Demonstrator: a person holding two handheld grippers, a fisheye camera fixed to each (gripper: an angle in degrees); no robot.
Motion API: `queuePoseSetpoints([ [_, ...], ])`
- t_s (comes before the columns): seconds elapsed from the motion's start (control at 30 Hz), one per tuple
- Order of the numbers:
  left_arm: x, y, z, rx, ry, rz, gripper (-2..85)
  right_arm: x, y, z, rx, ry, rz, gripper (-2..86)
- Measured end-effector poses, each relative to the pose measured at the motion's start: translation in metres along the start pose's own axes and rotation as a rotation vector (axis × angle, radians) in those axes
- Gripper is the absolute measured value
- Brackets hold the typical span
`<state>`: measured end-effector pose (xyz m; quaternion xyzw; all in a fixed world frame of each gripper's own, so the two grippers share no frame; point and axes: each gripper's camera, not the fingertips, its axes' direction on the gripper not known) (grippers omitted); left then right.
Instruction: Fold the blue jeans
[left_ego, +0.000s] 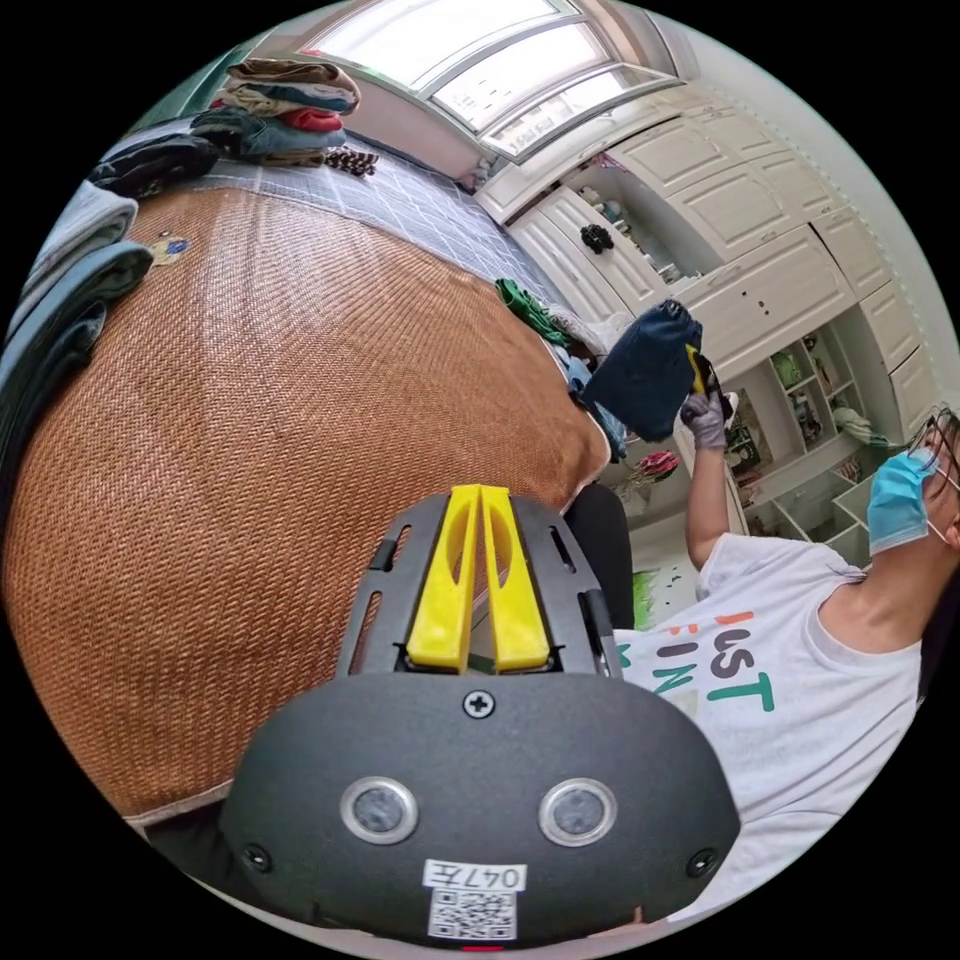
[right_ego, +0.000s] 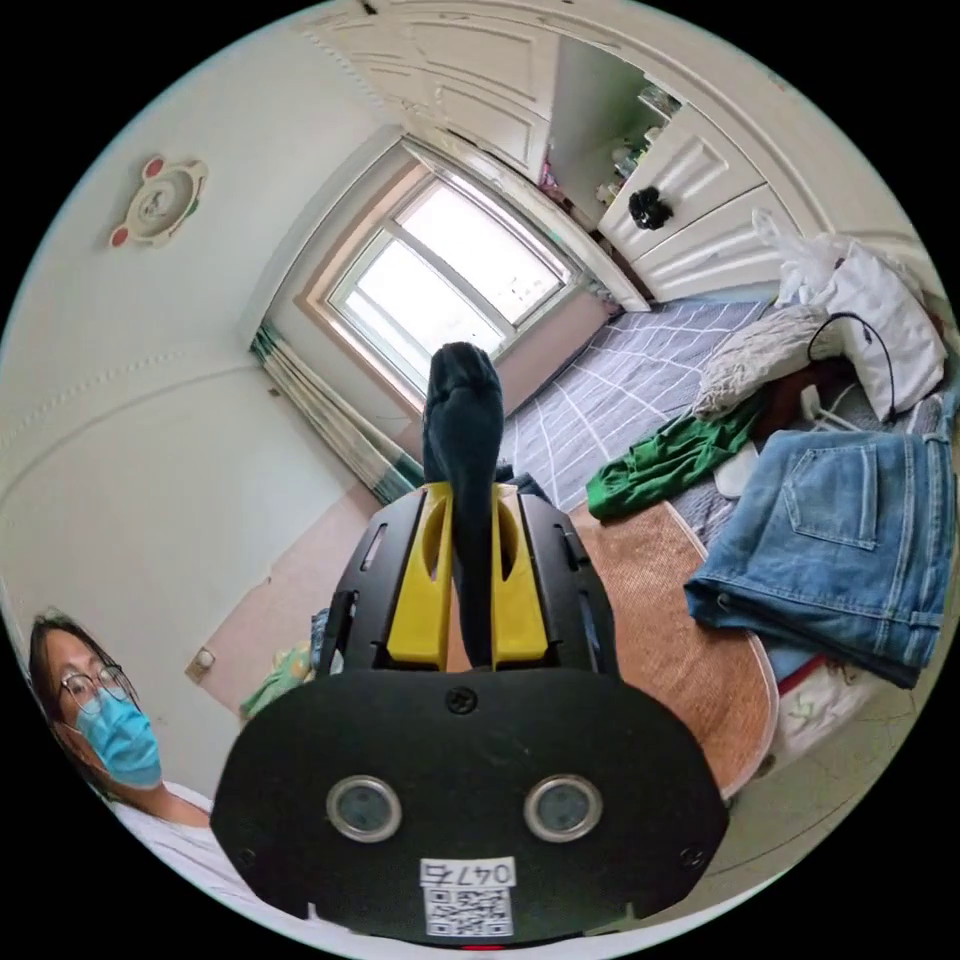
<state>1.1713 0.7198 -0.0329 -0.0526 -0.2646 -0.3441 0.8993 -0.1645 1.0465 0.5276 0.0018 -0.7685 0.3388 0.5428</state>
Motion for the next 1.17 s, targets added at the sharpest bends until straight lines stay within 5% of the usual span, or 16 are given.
queuePoseSetpoints([
  [0.17,0.007,-0.004,-0.004,0.001,-0.052,-0.076,-1.0,0.129,-0.046,0.074,0.155,-0.138,0.209,3.6],
  [0.3,0.010,-0.008,0.000,-0.039,-0.112,-0.106,-1.0,0.247,-0.055,0.114,0.171,0.167,0.304,11.2],
  [0.4,0.012,-0.011,0.001,-0.046,-0.122,-0.114,-1.0,0.247,-0.027,0.104,0.240,0.370,0.221,12.2],
  [0.5,0.013,-0.014,0.000,-0.033,-0.114,-0.098,-1.0,0.195,-0.020,0.121,0.118,0.448,-0.009,9.9],
  [0.73,0.033,-0.017,-0.013,0.060,-0.127,0.023,-1.0,-0.041,0.056,0.175,-0.121,0.111,-0.380,1.0],
  [0.97,0.074,-0.010,-0.050,0.212,-0.405,0.278,-1.0,-0.201,0.221,0.290,-0.141,-0.254,-0.305,-0.9],
  [1.17,0.072,0.013,-0.094,0.256,-0.632,0.440,-1.0,-0.394,0.272,0.447,-0.489,-0.417,-0.435,-0.6],
])
